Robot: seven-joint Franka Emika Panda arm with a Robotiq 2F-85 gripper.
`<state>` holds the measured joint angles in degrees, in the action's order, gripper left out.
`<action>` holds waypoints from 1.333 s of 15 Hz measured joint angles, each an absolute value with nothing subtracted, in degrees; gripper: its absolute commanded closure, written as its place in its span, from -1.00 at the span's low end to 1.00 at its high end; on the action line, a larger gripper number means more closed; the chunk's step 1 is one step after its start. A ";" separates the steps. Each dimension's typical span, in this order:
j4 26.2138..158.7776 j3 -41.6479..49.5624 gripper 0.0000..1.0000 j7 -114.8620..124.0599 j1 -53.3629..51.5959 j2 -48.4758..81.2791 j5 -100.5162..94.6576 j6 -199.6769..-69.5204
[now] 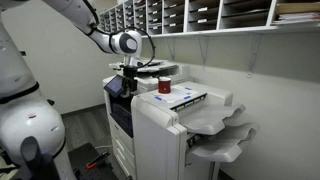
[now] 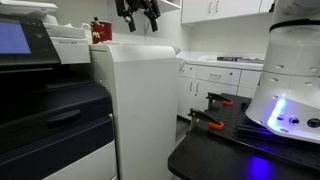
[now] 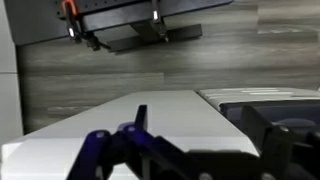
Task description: Pick up the pen from the mug cup and put it on top of the photocopying machine.
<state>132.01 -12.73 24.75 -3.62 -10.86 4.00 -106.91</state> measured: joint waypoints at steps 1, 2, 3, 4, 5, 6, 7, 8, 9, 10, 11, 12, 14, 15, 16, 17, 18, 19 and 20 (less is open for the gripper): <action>132.01 -12.73 -1.00 24.75 -3.62 -10.86 4.00 -106.91; 132.01 -12.73 -1.00 24.75 -3.62 -10.86 4.00 -106.91; 132.01 -12.73 -1.00 24.74 -3.62 -10.86 4.00 -106.91; 132.01 -12.73 -1.00 24.75 -3.62 -10.86 4.00 -106.92; 132.01 -12.70 -1.00 24.75 -3.65 -10.85 3.98 -106.92; 132.03 -12.63 -1.00 24.79 -3.69 -10.85 3.98 -107.24; 132.08 -12.54 -1.00 25.45 -3.70 -10.85 4.34 -107.89; 131.98 -12.17 -1.00 27.22 -3.59 -10.34 4.66 -110.49; 131.38 -11.52 -1.00 28.86 -3.32 -9.04 4.88 -113.69; 129.97 -10.67 -1.00 30.38 -3.02 -7.05 5.04 -116.40; 128.01 -9.71 -1.00 31.87 -2.63 -4.78 5.34 -118.41; 125.68 -8.72 -1.00 33.23 -2.40 -2.57 5.89 -119.75; 120.32 -7.18 -1.00 36.21 -2.23 1.37 7.96 -120.92; 117.93 -6.79 -1.00 37.85 -2.25 2.70 9.45 -121.03; 116.04 -6.64 -1.00 39.65 -2.31 3.55 11.02 -121.11; 114.60 -6.58 -1.00 41.44 -2.48 3.96 12.33 -121.15; 113.46 -6.56 -1.00 42.89 -2.79 4.08 13.15 -121.15; 112.55 -6.56 -1.00 44.25 -3.10 4.06 13.51 -121.15; 111.70 -6.55 -1.00 45.72 -3.40 4.03 13.53 -121.27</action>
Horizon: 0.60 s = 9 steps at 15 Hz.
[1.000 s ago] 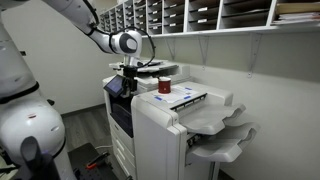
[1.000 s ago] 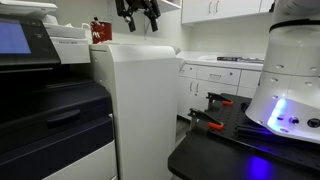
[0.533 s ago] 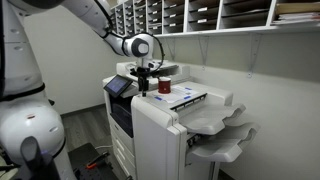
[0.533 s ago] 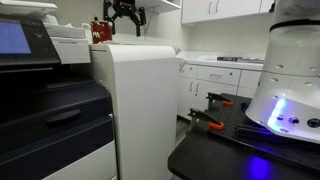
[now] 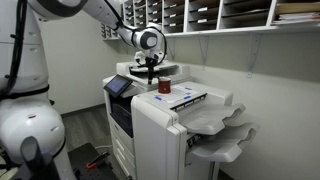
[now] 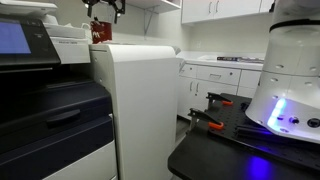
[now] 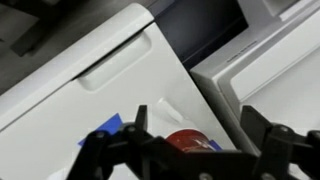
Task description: Pick up the pen from the mug cup and put it on top of the photocopying machine.
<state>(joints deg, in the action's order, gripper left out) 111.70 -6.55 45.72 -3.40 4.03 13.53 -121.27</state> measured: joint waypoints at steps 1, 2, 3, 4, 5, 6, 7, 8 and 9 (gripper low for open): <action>110.96 -6.52 -1.00 47.06 -3.60 4.02 13.52 -121.37; 110.23 -6.47 -1.00 48.14 -3.66 4.03 13.51 -121.41; 109.54 -6.28 -1.00 49.13 -3.67 4.14 13.42 -121.42; 108.76 -5.99 -1.00 49.92 -3.66 4.45 13.32 -121.42; 107.96 -5.58 -1.00 50.08 -3.62 4.93 13.31 -121.42; 107.00 -5.11 -1.00 50.08 -3.60 5.67 13.25 -121.42; 106.02 -4.65 -1.00 50.09 -3.58 6.51 13.25 -121.39; 105.09 -4.26 -1.00 50.08 -3.53 7.37 13.24 -121.37; 104.14 -3.90 -0.86 49.98 -3.53 8.20 13.15 -121.33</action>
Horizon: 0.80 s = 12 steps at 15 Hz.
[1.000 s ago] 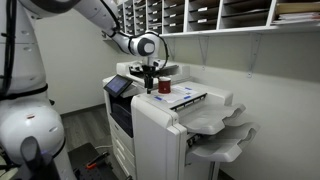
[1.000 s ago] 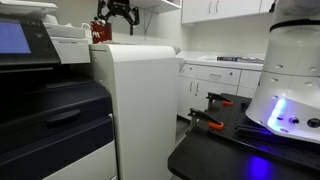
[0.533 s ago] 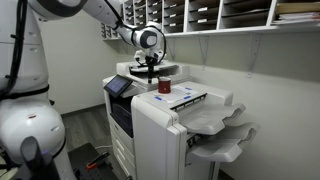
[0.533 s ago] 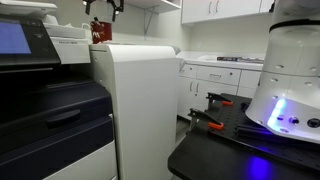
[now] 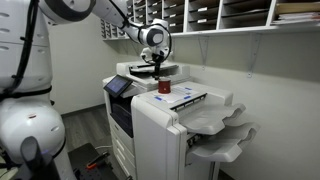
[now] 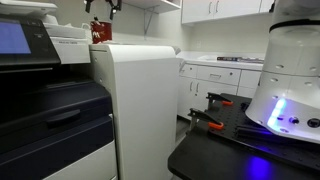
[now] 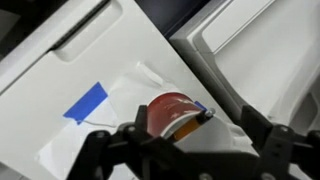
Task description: Pick up the pen from the mug cup and put it on top of the photocopying machine.
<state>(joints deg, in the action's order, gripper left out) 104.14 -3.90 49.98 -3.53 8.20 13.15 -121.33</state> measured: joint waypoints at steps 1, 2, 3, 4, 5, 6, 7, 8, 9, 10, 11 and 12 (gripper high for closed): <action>103.17 -3.67 -0.55 49.93 -3.54 9.02 12.95 -121.31; 102.16 -3.45 -0.37 49.86 -3.54 9.86 12.76 -121.27; 101.11 -3.23 -0.34 49.86 -3.55 10.69 12.67 -121.14; 100.02 -3.03 -0.22 49.86 -3.54 11.52 12.66 -120.96; 99.06 -2.82 -0.03 49.86 -3.53 12.24 12.66 -120.74; 98.08 -2.61 -0.03 49.86 -3.54 12.95 12.66 -120.54; 97.23 -2.42 0.02 49.86 -3.55 13.61 12.66 -120.40; 96.39 -2.24 0.19 49.86 -3.55 14.31 12.66 -120.26; 95.49 -2.04 0.18 49.86 -3.55 15.08 12.67 -120.09; 94.62 -1.84 0.15 49.87 -3.55 15.91 12.67 -119.97; 93.71 -1.66 0.25 49.88 -3.55 16.81 12.67 -119.76; 92.83 -1.54 0.19 49.90 -3.55 17.69 12.67 -119.31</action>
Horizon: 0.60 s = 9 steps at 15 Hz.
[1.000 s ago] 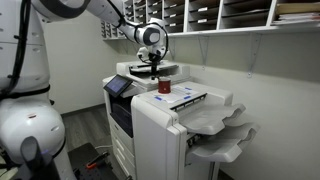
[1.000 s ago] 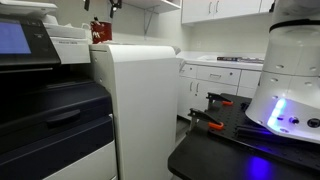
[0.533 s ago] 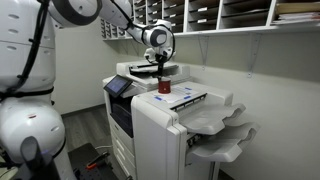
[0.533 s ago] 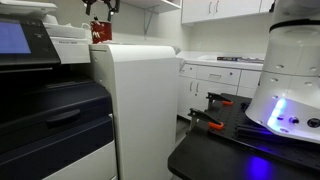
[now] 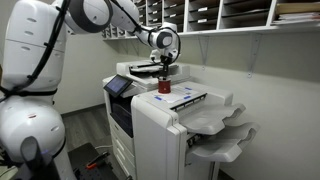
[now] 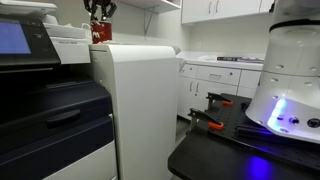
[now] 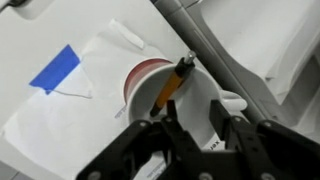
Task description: Pick up the pen from the mug cup and put it on top of the photocopying machine.
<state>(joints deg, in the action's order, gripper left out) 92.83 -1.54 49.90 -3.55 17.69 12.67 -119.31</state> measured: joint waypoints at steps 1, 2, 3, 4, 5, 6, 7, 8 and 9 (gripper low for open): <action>91.92 -1.47 0.25 49.90 -3.55 18.56 12.67 -118.56; 90.98 -1.45 0.27 49.91 -3.56 19.33 12.67 -117.71; 90.16 -1.44 0.33 49.91 -3.55 19.96 12.69 -116.81; 89.22 -1.41 0.33 49.94 -3.55 20.54 12.75 -115.54; 88.29 -1.39 0.32 49.96 -3.55 21.07 12.76 -114.49; 87.37 -1.35 0.33 50.04 -3.55 21.60 12.77 -113.26; 86.51 -1.33 0.41 50.06 -3.55 22.08 12.77 -112.23; 85.70 -1.29 0.44 50.07 -3.55 22.53 12.79 -111.16; 84.99 -1.24 0.47 50.07 -3.55 22.91 12.85 -110.18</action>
